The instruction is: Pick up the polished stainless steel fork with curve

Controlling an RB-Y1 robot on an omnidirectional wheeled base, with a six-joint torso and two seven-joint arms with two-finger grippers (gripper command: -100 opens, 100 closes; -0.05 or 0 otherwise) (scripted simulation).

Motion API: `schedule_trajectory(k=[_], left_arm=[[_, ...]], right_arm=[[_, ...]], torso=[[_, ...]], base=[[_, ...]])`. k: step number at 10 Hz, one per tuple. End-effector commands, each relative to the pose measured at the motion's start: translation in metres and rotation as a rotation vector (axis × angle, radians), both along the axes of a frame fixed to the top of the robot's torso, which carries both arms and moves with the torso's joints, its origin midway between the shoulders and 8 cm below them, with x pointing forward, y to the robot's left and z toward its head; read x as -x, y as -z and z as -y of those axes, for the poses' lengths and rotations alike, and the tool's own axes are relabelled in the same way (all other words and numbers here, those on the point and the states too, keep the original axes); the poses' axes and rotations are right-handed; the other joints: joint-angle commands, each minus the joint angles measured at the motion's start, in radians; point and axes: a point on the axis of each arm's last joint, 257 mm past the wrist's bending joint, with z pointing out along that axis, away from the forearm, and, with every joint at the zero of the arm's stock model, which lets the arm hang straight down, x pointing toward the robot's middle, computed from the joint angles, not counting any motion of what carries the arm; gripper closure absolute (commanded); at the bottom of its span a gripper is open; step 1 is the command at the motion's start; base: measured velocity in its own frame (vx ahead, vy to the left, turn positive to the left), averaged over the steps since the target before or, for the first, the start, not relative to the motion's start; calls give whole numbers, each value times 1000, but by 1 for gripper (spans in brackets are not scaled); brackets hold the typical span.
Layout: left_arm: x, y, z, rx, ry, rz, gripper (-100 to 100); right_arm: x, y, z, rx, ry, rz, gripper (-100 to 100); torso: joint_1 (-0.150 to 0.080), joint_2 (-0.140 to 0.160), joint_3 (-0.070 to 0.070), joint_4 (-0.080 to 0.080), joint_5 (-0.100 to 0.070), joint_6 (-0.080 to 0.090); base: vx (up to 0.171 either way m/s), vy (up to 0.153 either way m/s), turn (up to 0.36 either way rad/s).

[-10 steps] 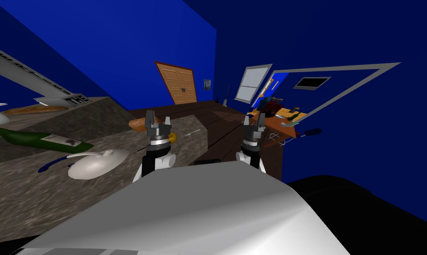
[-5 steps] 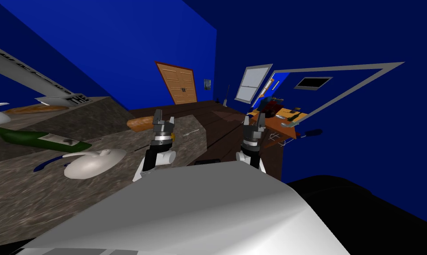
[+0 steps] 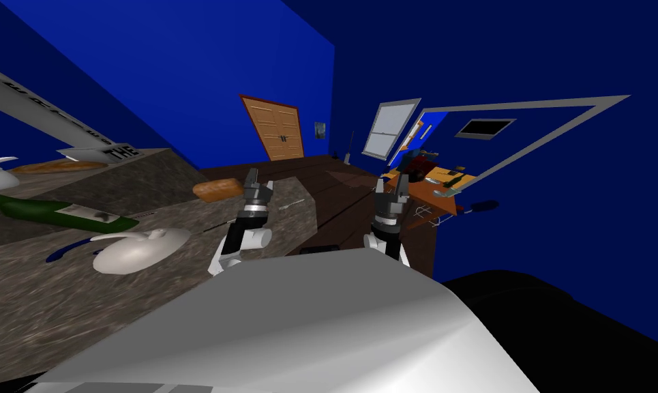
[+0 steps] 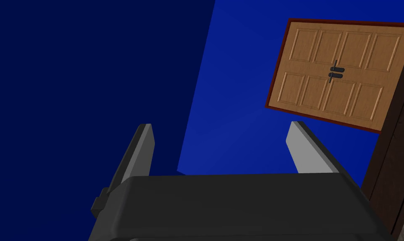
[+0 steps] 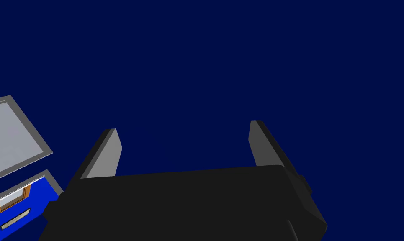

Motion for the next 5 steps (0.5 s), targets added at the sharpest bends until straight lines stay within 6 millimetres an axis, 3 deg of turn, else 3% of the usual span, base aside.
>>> schedule_trajectory(k=[1, 5], left_arm=[[-9, 7, 1, 4, 3, -40, -100], [-24, 19, 2, 13, 11, -108, -100]], right_arm=[[0, 0, 0, 0, 0, 0, 0], [0, 0, 0, 0, 0, 0, 0]], torso=[[0, 0, 0, 0, 0, 0], [1, 0, 0, 0, 0, 0]], base=[[2, -65, 15], [0, -41, 10]])
